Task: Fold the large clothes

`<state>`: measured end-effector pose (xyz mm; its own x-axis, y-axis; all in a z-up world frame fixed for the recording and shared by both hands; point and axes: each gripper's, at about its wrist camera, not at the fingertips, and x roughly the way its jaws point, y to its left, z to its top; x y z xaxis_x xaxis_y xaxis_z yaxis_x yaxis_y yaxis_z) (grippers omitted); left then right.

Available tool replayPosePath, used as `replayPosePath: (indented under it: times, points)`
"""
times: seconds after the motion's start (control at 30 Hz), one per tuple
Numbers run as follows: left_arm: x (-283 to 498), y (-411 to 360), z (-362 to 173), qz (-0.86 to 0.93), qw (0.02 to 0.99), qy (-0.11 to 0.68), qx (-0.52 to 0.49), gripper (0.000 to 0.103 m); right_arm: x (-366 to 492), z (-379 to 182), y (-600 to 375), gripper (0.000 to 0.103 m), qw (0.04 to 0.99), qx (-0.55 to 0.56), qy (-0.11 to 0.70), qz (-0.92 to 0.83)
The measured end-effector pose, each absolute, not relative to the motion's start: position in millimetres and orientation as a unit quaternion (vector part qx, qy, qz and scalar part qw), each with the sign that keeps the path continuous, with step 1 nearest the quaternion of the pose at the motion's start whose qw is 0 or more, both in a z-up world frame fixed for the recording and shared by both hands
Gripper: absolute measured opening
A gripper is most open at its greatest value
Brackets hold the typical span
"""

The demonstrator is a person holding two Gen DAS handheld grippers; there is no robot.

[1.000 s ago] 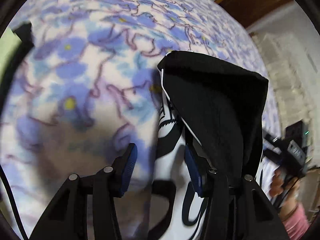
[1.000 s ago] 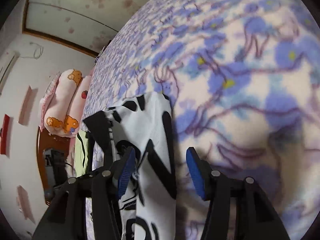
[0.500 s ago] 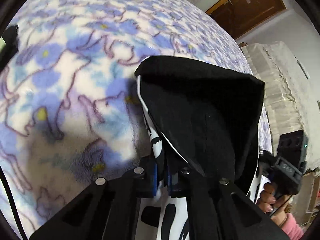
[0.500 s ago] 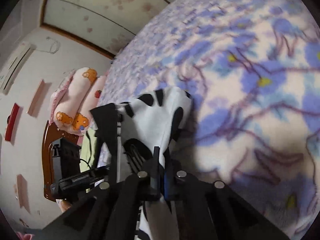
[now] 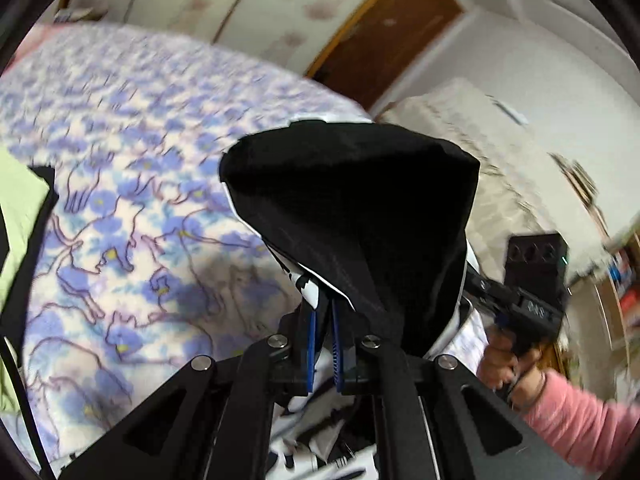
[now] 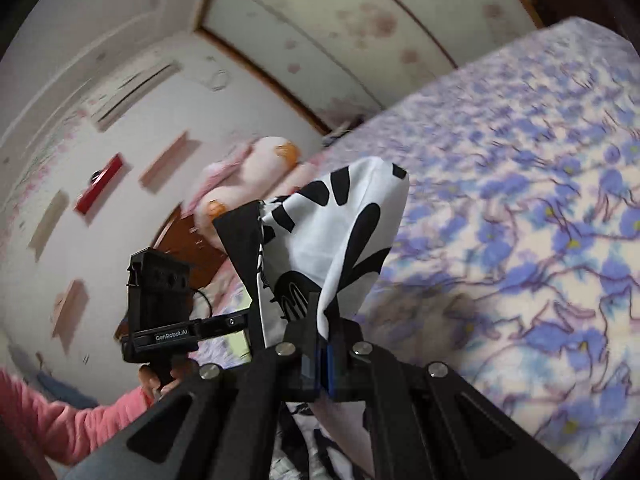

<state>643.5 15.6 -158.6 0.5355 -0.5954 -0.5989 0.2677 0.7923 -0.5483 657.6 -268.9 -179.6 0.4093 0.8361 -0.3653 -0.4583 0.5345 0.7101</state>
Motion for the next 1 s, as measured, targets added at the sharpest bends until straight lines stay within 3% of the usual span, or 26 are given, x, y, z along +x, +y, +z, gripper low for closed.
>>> replayPosePath:
  times: [0.27,0.77,0.93,1.0]
  points:
    - [529.8,21.3,-149.4,-0.284,0.849,0.397,-0.202,0.005,558.4,-161.8,-274.1,0.001,0.784,0.229,0.366,0.445]
    - [390.4,-5.9,-207.7,-0.242,0.808,0.511,-0.165,0.008,399.4,-249.2,-269.2,0.005,0.776,0.161,0.495,0.356]
    - [372.9,-11.6,-217.0,-0.214,0.797,0.543,-0.153,0.010,372.0,-258.3,-275.5,0.017,0.775,0.151,0.519,0.328]
    - [369.4,-10.5,-211.7,-0.198,0.795,0.551,-0.158,0.020,370.3,-252.6,-282.9,0.030,0.769,0.176,0.523,0.324]
